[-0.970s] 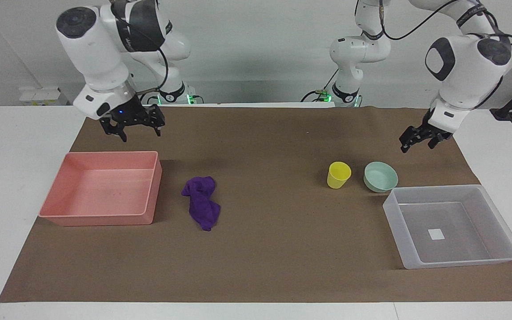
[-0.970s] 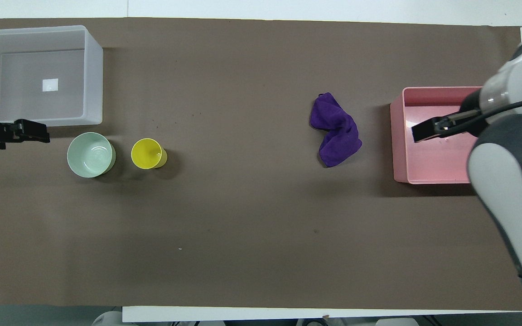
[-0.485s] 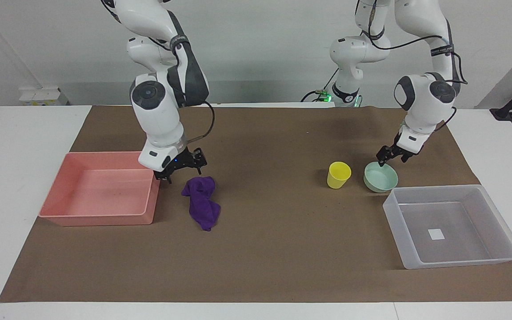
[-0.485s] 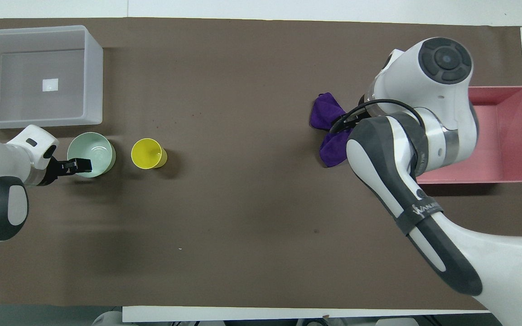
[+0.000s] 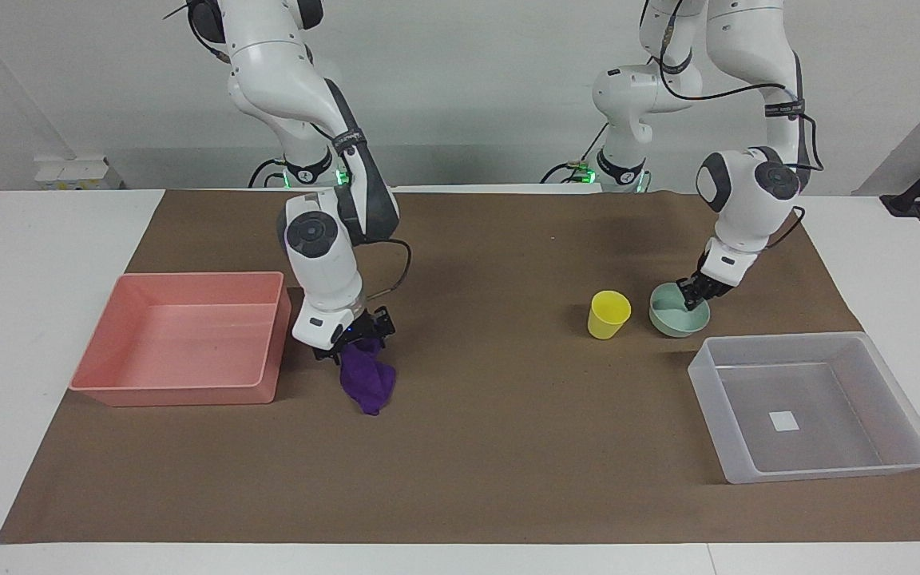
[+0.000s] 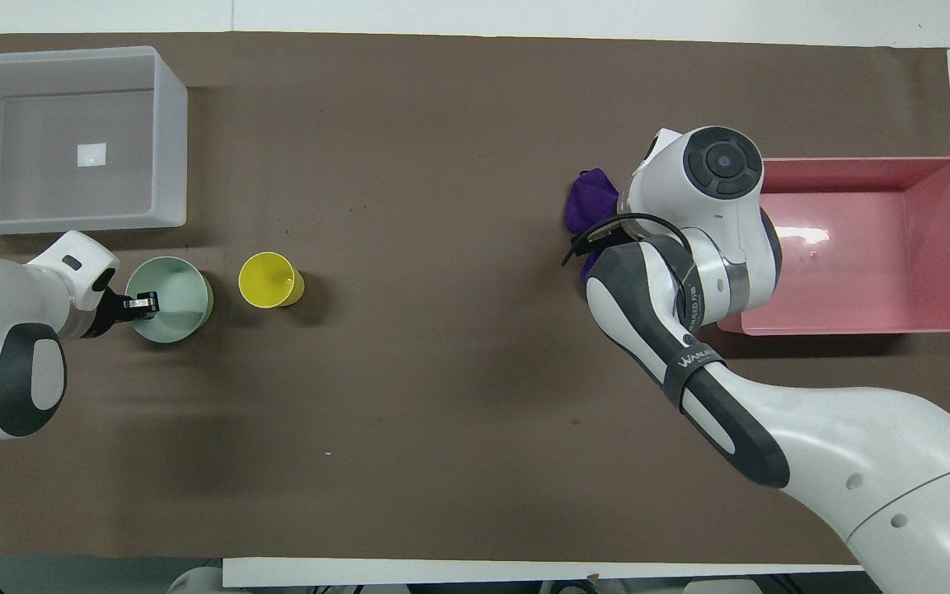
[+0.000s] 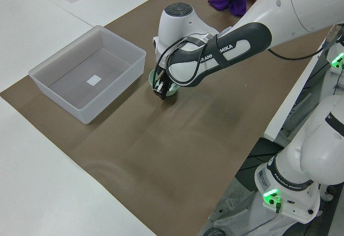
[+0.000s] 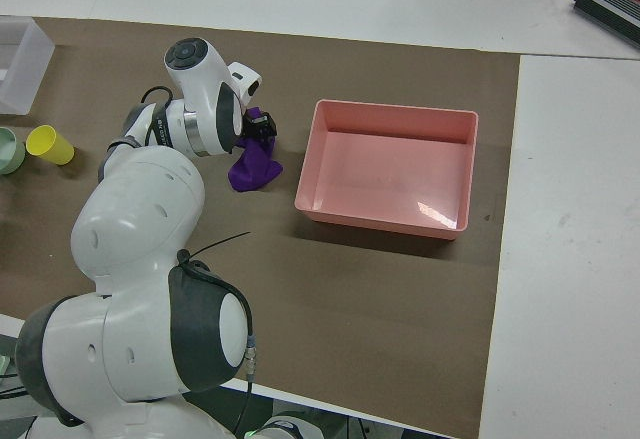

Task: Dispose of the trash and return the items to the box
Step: 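Grasp the green bowl rim with the left gripper while the right grasps cloth, then lift the bowl into the clear box while the right gripper lifts cloth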

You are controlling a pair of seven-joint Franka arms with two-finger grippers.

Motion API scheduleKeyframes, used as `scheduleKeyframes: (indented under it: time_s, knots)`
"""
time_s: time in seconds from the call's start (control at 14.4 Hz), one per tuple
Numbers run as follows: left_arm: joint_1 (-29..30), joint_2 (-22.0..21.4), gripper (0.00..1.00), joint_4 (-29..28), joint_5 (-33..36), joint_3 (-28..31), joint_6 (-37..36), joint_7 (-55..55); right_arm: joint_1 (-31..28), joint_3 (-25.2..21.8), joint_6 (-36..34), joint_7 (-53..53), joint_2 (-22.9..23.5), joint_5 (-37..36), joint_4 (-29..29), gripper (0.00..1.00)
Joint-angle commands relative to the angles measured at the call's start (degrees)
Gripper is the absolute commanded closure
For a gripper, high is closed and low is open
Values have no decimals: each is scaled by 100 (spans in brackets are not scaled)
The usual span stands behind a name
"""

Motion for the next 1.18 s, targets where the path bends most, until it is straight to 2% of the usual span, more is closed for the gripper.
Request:
scheduleKeyframes:
  time_s: [0.0,0.21,0.35,0.42,0.55,0.83,0.9,1.11]
  knots:
    - [-39,-189,100,266,50,31,-776,107,-29,4,109,5,-38,49,-162,43]
    - [-48,-505,100,1056,42,23,-2253,98,-46,4,91,5,-38,49,-161,82]
    - [-39,-445,100,1794,-46,22,-2957,99,-64,4,82,14,-38,49,-126,97]
    - [-4,-288,100,2233,-246,31,-3125,90,-64,4,56,14,-64,49,-83,100]
    - [101,160,100,2928,-651,75,-2988,72,-125,4,-338,14,-161,49,154,100]
    - [207,1627,100,4440,-741,110,-2451,63,-134,-31,-1410,488,-880,31,471,100]
    - [303,1943,100,4687,-732,128,-2242,72,-143,-40,-1760,532,-1039,-12,628,100]
    - [435,2577,100,4716,-688,128,-1205,116,-361,-66,-2728,489,-1189,-65,1287,100]
